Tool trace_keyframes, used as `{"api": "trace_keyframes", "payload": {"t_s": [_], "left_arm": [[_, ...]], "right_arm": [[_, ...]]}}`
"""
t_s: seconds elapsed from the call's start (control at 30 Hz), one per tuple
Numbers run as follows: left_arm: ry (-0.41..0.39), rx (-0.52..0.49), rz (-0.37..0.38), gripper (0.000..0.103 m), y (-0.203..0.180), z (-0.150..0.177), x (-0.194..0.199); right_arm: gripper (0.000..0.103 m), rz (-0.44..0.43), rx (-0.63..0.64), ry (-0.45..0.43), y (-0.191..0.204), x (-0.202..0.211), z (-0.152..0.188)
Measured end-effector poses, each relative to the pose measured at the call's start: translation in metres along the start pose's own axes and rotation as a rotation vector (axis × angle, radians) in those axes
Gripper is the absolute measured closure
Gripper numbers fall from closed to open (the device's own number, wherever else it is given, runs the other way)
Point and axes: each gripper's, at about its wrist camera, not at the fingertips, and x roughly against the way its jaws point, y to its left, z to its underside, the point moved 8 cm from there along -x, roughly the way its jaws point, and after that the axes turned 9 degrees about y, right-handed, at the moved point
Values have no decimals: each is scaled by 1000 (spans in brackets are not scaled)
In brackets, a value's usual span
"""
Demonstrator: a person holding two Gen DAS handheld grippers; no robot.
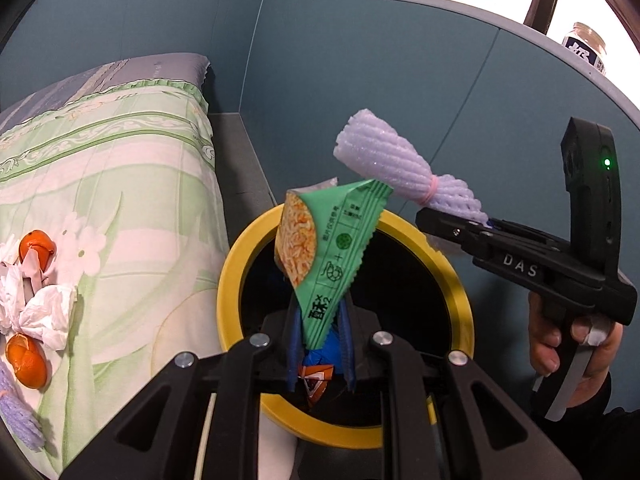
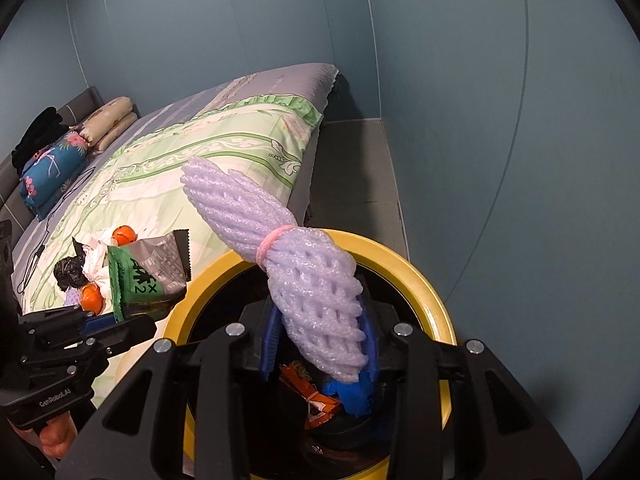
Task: Collect trash
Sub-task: 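Carry the green packet and lavender foam net in both grippers over the bin, then open the left gripper over the bin while the right gripper releases the foam net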
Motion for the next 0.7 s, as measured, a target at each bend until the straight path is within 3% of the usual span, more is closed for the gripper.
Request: {"api": "trace_keyframes", "payload": {"t_s": [0.17,0.23,0.37,0.43,0.53,0.63,0.7], "left_arm": [[7,-4,7,86,-1,2,0],[8,-1,11,76,0,3,1],[6,5,19,69,1,5,4],[0,15,20,54,3,6,6],[-9,17,17,54,4,5,11],[-22,25,18,52,5,5,20],[-40,29,12,49,10,4,28]], "right_arm": [[67,5,-20,7,-2,-3,0],[63,5,-23,8,-3,-3,1],[60,9,-34,5,-3,-2,-1],[55,7,-38,3,-4,-1,-2],[54,7,-43,-3,-6,1,-3],[43,9,-46,-11,-7,3,-3],[43,5,-54,-21,-8,6,-4]]}}
